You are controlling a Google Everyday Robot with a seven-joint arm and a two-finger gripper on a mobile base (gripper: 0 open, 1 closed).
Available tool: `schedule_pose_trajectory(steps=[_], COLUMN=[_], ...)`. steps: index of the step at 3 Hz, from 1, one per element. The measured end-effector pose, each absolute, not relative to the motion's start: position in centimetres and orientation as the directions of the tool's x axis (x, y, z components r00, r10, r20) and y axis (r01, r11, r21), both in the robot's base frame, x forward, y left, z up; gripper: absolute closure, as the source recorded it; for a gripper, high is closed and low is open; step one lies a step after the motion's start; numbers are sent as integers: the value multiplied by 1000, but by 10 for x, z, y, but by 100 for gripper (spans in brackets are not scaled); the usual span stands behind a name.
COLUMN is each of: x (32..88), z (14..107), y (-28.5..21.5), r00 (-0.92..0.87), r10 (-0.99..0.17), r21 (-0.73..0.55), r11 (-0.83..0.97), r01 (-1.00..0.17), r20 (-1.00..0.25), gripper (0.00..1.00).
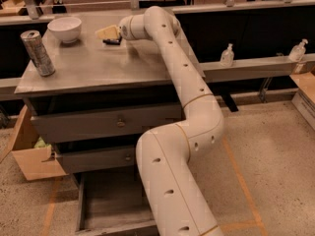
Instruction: Place rxbar blueberry into bottom drawer
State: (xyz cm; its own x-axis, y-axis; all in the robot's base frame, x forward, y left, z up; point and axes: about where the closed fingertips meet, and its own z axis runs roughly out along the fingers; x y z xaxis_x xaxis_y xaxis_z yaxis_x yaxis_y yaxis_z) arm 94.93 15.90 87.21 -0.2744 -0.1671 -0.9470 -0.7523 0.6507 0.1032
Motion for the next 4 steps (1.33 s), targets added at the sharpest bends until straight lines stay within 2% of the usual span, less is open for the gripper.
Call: schedule_pose_trajectory(steps=[1, 2, 4], x=[948, 931, 926], z=[870, 819, 824], y=[162, 164, 165], r00=[-257, -333, -355], r10=[-178, -227, -239], r21=[74, 94, 105], r11=[670, 683, 681], r01=[-739, -724, -725], r20=[-950, -915, -904], gripper=[0, 0, 0])
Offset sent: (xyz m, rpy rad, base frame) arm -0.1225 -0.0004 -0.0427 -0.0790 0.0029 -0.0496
